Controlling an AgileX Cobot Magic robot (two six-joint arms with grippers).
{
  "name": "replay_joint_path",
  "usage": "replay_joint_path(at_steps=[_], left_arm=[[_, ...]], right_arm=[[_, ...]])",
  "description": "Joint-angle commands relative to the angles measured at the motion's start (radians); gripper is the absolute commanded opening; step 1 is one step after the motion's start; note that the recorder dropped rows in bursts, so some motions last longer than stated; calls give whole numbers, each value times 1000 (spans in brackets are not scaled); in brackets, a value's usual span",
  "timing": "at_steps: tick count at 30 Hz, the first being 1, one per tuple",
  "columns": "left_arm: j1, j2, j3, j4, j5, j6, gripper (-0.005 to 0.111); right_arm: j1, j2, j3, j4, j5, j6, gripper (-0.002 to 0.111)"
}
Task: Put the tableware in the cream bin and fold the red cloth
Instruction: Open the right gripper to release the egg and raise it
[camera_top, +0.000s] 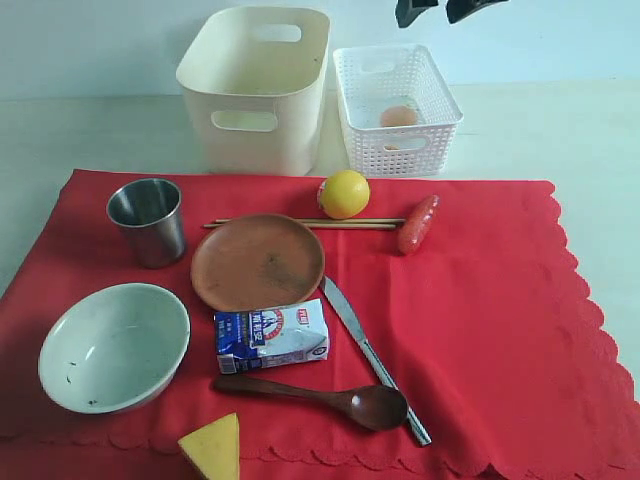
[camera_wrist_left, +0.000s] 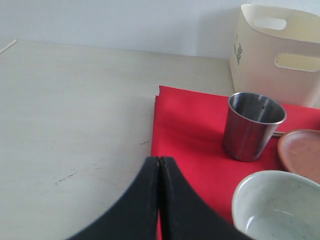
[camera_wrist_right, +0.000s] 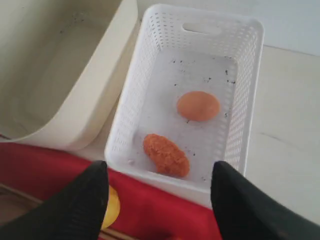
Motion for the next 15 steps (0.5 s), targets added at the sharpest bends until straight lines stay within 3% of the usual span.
replay_joint_path(at_steps=[1,10,15], left_arm=[[4,-6,3,-5,-9,0,0],[4,-6,3,-5,-9,0,0],[4,-6,3,-5,-9,0,0]], right_arm=[[-2,-112,88,45,47,-14,57],[47,-458,531,57,43,-49,57],[110,-558,666,57,39,-53,57]])
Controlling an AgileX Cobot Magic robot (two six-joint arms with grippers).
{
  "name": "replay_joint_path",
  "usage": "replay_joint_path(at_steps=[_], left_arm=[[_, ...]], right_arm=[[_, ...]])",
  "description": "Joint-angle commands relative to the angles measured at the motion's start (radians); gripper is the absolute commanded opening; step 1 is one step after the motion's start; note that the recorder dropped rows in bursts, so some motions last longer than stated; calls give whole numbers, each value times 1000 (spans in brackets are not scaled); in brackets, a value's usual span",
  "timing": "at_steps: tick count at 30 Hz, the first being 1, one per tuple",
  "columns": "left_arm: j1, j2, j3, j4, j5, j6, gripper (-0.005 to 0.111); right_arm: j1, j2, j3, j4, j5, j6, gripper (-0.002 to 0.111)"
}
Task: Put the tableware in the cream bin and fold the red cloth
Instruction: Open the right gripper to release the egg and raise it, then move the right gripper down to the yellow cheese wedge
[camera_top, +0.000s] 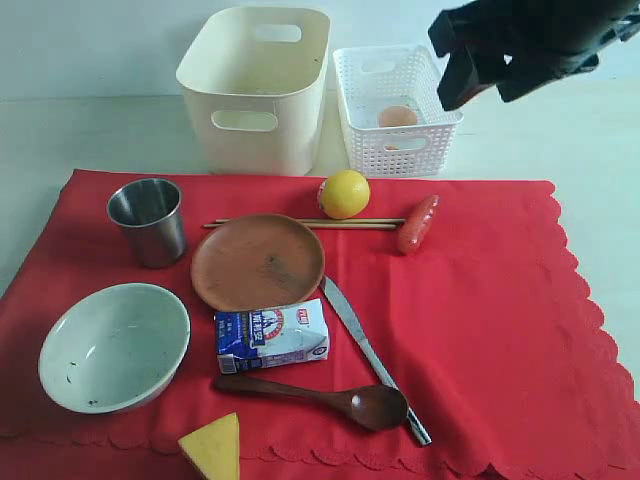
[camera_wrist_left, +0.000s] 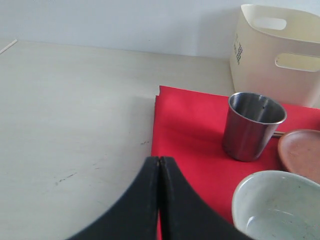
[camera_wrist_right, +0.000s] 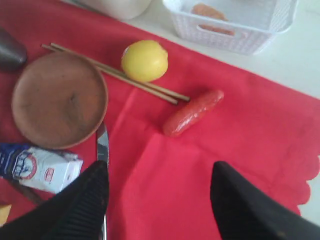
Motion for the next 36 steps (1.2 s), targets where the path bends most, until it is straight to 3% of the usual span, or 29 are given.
replay_joint_path(at_steps=[1,19,36], left_arm=[[4,-6,3,-5,-9,0,0],[4,-6,3,-5,-9,0,0],[4,-6,3,-5,-9,0,0]], right_arm=[[55,-90,108,-1,-9,-12,57],[333,-197,327,123,-123,3,57],[577,-191,347,137,-246,19,57]])
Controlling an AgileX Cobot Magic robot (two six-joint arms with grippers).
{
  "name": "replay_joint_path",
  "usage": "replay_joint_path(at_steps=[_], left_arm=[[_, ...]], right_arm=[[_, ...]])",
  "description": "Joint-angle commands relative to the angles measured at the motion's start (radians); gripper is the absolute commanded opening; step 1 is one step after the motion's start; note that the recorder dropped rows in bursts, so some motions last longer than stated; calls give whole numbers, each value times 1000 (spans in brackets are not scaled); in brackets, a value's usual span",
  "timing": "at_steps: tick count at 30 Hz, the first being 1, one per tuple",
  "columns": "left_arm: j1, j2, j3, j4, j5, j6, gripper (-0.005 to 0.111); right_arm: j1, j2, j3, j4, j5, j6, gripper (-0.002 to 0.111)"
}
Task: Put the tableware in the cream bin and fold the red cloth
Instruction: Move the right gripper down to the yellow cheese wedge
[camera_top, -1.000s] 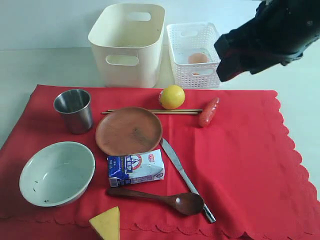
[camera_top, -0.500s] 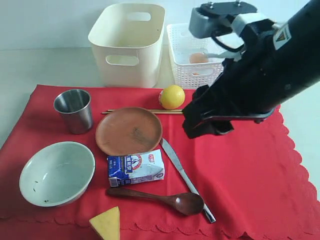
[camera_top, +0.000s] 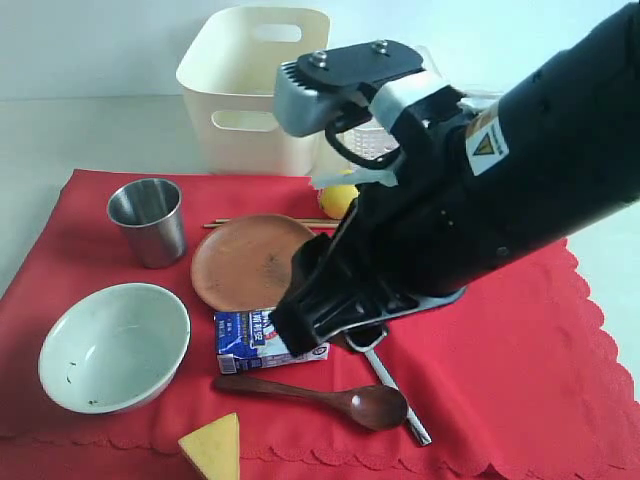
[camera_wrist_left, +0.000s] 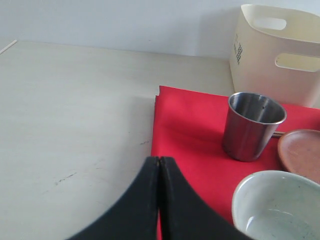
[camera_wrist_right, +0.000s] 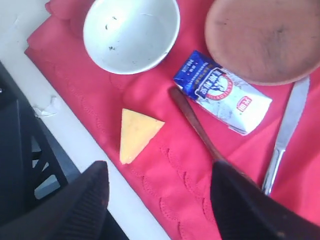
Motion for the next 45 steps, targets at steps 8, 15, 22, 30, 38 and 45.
replay_joint_path(at_steps=[8,15,22,30,38,45], left_arm=[[4,-6,3,-5,-9,0,0],[4,-6,3,-5,-9,0,0],[4,-6,3,-5,-9,0,0],[4,-6,3,-5,-9,0,0],[4,-6,3,-5,-9,0,0],[4,-6,3,-5,-9,0,0]], right_arm=[[152,78,5,-4,-62,0,57],[193,253,5,-4,-57,14,57],[193,341,-27,-4,-56,32,63],[193,402,-123,-4,-47,32,74],[193,515,-232,-20,41,32,75],[193,581,-275,-20,65,43,75]])
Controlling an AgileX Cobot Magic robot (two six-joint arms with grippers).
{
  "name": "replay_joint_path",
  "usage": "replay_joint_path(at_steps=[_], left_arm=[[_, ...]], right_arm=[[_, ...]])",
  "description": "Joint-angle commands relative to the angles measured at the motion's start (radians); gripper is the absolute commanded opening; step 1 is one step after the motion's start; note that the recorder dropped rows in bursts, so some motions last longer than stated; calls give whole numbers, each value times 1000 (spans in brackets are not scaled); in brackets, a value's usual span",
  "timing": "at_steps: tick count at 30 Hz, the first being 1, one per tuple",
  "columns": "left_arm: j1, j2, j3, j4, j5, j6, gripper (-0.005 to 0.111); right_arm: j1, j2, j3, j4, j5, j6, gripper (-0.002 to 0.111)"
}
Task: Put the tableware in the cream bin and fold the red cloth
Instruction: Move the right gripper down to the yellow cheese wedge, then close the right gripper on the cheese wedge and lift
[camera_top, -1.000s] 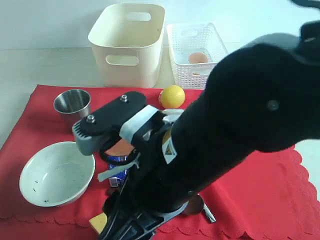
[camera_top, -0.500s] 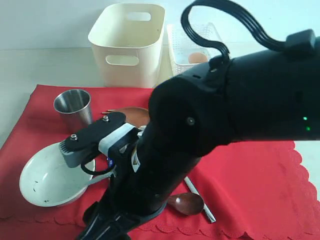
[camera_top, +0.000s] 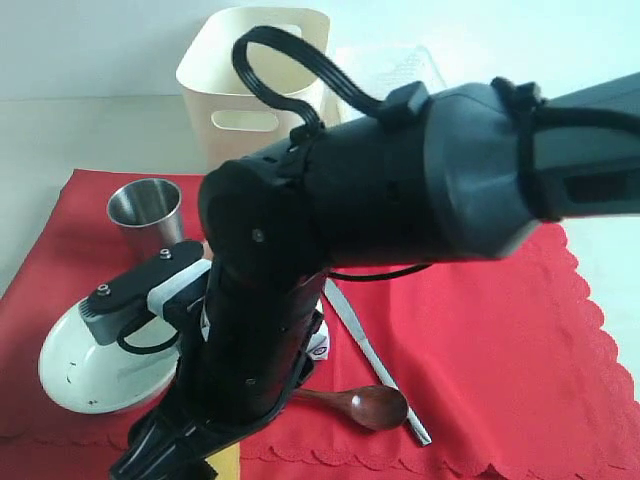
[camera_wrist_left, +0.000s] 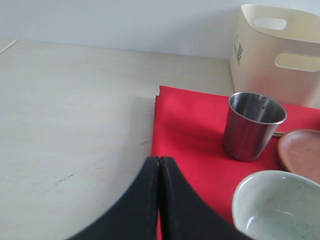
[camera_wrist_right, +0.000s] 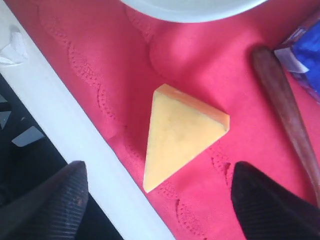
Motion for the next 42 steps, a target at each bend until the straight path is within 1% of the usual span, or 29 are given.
replay_joint_path(at_steps=[1,11,16,25,29,31,33,36,42], left_arm=[[4,-6,3,-5,-9,0,0],[4,-6,3,-5,-9,0,0],[4,-6,3,-5,-9,0,0],[4,-6,3,-5,-9,0,0],[4,-6,3,-5,-9,0,0],[4,-6,3,-5,-9,0,0],[4,-6,3,-5,-9,0,0],[4,-6,3,-5,-9,0,0],[4,-6,3,-5,-9,0,0]], right_arm=[[0,32,-31,-7,18,2,75],[0,104,-82,-7,53,42,75],[0,141,-93,-55,74,96,75],[0,165,-93,-44,33,96,75],[0,175,-93,-38,9,96,72],[0,180,-93,-40,0,96,68],[0,182,-93,-40,0,96,62],[0,194,-93,-40,9,96,49],[0,193,-93,-40,25,88,17]])
